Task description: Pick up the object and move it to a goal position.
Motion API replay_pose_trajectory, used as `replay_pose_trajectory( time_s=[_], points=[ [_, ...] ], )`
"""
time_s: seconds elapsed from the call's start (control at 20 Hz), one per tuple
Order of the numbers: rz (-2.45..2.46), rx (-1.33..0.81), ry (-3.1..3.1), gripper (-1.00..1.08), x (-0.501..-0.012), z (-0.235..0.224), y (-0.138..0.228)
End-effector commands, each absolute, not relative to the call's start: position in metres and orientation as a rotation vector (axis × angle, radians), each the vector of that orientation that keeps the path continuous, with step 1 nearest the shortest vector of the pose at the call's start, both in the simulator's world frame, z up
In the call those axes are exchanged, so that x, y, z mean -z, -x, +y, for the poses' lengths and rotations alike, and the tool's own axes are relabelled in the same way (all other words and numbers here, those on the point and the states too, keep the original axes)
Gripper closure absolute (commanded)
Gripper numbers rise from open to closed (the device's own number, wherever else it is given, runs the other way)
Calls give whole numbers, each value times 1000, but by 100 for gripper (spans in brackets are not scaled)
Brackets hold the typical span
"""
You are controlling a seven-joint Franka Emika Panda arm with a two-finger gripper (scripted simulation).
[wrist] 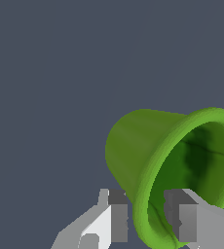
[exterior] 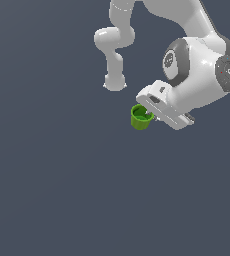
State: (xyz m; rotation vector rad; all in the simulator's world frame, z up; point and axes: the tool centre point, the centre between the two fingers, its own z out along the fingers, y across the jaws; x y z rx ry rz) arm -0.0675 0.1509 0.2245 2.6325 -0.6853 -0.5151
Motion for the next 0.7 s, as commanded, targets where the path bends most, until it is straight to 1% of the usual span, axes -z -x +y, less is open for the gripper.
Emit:
replay_pose_trajectory(
  time_s=[0.0,0.35,0.65],
  points=[
    [-686,514,-2633,108,-238,163,80],
    [-687,514,-2632,108,-262,184,100],
    [-688,514,-2633,108,-266,189,102]
  ],
)
